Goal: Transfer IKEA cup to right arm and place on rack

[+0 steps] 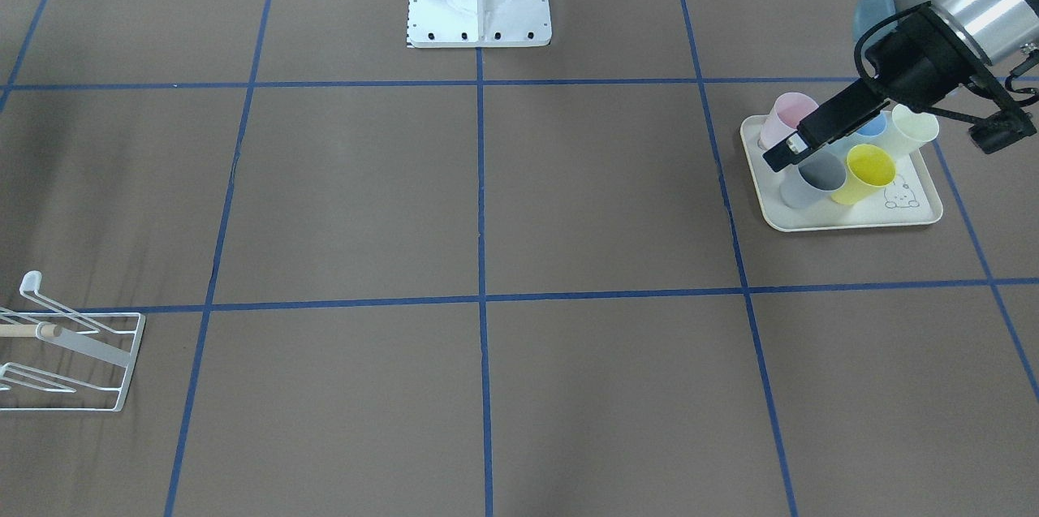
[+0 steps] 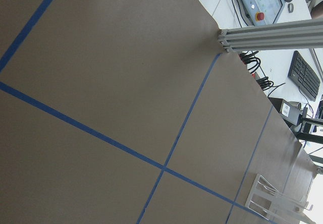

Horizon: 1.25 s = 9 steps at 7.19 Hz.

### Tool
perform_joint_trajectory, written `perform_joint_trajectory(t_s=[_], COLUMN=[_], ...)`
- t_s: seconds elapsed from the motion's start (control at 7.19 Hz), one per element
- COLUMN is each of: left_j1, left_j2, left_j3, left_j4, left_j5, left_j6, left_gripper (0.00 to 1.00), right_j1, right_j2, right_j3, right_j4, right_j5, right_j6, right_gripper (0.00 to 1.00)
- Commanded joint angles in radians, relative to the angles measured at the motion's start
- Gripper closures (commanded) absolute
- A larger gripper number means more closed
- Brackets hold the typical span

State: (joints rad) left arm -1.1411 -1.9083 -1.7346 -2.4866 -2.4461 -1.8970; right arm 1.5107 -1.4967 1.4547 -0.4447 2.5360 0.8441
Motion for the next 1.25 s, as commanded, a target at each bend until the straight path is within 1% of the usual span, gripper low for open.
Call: perform_joint_trajectory(t_s=[0.0,0.28,0.42,0.56,0.83,1.11], left_j1=[0.003,0.004,0.004,0.004,0.003,0.003], left_j2=[0.021,0.025,0.025,0.025,0.025,0.026], left_j3=[-0.003,-0.003,-0.005,-0.003,-0.01,-0.011], left_j4=[0.0,0.0,0.0,0.0,0.0,0.0], left_j5=[0.004,0.006,0.006,0.007,0.013,0.013], left_j6=[-0.001,-0.002,-0.002,-0.004,-0.011,-0.013], left_gripper=[0.0,0.0,0.0,0.0,0.0,0.0], right_j1=[0.023,0.029,0.025,-0.016,-0.035,-0.032], right_j2=[0.004,0.007,-0.006,-0.008,-0.007,0.003], right_j3=[0.004,0.08,0.117,0.121,0.125,0.131], right_j4=[-0.166,-0.463,-0.564,-0.63,-0.727,-0.749], right_j5=[-0.002,-0.009,-0.031,-0.045,-0.051,-0.052], right_j6=[-0.177,-0.409,-0.474,-0.497,-0.56,-0.566], right_gripper=[0.78,0.79,0.79,0.79,0.79,0.79])
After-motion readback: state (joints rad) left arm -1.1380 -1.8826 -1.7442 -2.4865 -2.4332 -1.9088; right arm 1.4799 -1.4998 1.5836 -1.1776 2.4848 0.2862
